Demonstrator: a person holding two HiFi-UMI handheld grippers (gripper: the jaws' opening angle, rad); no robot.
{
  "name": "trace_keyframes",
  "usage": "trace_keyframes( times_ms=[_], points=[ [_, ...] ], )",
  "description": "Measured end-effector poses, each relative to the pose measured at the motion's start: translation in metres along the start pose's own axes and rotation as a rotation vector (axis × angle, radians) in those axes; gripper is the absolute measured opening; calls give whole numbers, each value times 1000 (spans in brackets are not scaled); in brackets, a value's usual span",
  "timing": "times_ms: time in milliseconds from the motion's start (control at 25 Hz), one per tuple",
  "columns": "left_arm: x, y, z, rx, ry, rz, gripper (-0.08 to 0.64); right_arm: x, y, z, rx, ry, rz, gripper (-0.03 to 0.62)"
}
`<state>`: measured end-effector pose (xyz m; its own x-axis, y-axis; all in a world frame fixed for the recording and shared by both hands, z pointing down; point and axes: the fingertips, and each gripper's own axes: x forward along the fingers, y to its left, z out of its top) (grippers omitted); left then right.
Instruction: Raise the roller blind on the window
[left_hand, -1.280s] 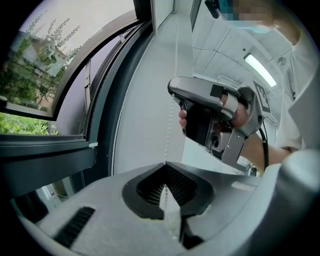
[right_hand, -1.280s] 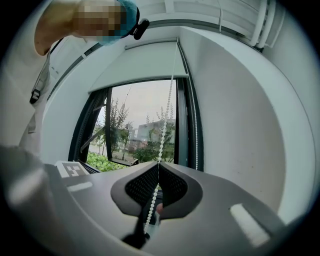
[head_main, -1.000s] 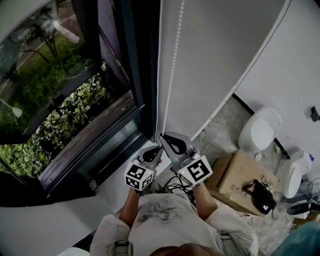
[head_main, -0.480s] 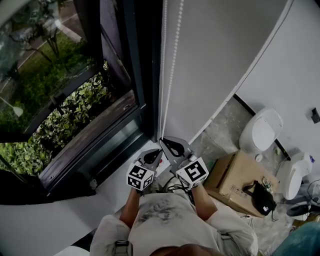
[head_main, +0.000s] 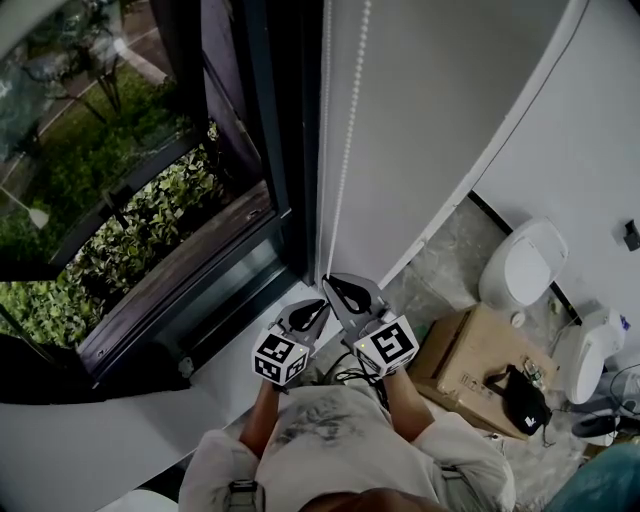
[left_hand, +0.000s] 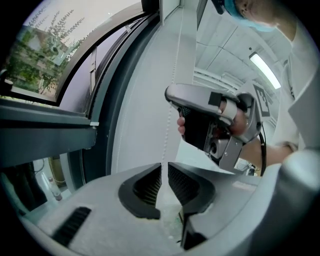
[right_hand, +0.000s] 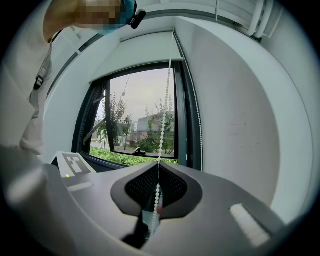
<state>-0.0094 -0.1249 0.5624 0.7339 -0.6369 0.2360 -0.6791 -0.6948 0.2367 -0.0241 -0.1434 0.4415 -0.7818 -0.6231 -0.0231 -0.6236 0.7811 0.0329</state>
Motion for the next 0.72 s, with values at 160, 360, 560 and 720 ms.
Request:
trace_keyframes(
  times_ms=[160, 360, 560, 720],
  points=[
    [-14, 1, 28, 12, -55, 19, 68, 1, -3, -1, 0, -1, 0, 11],
    [-37, -2, 82, 32, -171, 31, 95, 1, -6, -1, -1, 2, -2, 11],
    [-53, -9, 140, 102, -266, 33, 110, 2, -5, -3, -4, 4, 0, 11],
    [-56, -16, 180, 162, -325, 21, 116, 5, -3, -2, -6, 4, 3, 11]
  ],
)
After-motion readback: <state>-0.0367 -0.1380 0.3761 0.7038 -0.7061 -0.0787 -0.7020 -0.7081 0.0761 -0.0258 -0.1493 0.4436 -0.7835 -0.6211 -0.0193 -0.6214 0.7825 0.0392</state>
